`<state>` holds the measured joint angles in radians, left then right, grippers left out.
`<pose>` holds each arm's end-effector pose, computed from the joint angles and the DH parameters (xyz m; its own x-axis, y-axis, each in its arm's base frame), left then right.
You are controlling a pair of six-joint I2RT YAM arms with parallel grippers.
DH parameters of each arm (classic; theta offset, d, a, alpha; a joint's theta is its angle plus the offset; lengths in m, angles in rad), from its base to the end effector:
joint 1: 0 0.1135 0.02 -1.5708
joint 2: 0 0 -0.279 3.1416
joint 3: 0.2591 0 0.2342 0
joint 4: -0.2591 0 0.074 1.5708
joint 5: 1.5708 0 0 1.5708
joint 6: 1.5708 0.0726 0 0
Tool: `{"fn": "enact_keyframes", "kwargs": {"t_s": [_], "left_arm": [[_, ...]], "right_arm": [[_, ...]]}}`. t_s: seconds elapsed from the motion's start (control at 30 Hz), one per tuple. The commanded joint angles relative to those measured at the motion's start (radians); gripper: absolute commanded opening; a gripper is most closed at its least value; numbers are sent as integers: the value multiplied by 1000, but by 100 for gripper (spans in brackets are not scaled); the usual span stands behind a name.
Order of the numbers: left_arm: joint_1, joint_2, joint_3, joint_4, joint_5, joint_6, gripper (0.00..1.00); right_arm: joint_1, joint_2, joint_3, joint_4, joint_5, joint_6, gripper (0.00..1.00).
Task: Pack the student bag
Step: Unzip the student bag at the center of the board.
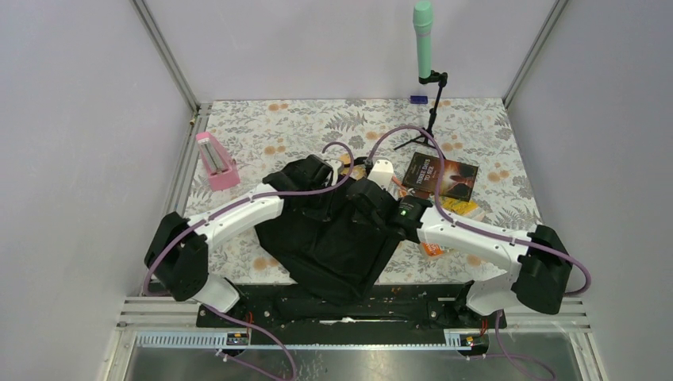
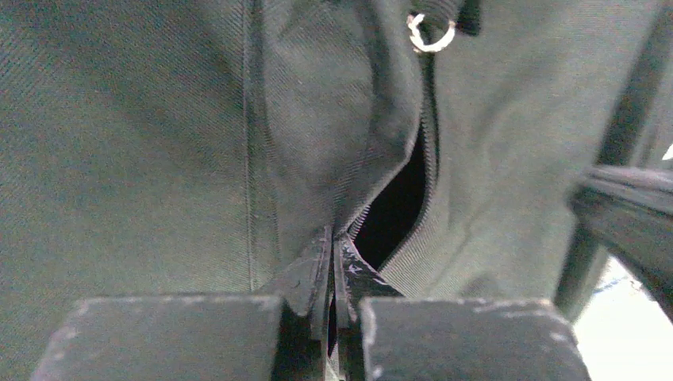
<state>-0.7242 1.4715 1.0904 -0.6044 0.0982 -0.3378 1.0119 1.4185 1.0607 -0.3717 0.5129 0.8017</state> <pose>0.2242 -0.2078 0.2407 -0.8210 0.2859 -0.4941 0.4535 0.8525 -0.2602 0.1962 0.2465 0.2747 -0.6372 0.1618 -0.7535 -0.1249 0.9431 0.3082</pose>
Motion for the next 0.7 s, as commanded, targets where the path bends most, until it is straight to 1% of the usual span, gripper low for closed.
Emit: {"fn": "enact_keyframes", "kwargs": {"t_s": [0.0, 0.1, 0.2, 0.3, 0.37, 0.4, 0.47, 0.57, 0.67], "left_arm": [[5, 59, 3, -21, -75, -4, 0], [5, 69, 4, -22, -95, -7, 0], [6, 37, 1, -14, -171, -4, 0], [10, -19, -14, -5, -255, 2, 0], [19, -51, -23, -1, -274, 7, 0], [21, -63, -25, 0, -275, 9, 0], [28, -78, -22, 0, -261, 12, 0], [43, -95, -16, -1, -217, 14, 0], [66, -111, -1, -13, -170, 26, 0]], "right_arm": [[2, -65, -21, 7, 10, -7, 0], [2, -94, -49, 43, 1, -19, 0], [-2, -103, -65, 42, 14, -35, 1], [-12, -122, -65, 16, 55, -65, 14], [-37, -140, -73, 8, 61, -89, 27], [-57, -148, -77, 9, 48, -105, 32], [-109, -158, -86, 7, 13, -140, 39], [-191, -152, -80, 5, -25, -208, 55], [-267, -113, -55, 0, -42, -276, 73]]}}
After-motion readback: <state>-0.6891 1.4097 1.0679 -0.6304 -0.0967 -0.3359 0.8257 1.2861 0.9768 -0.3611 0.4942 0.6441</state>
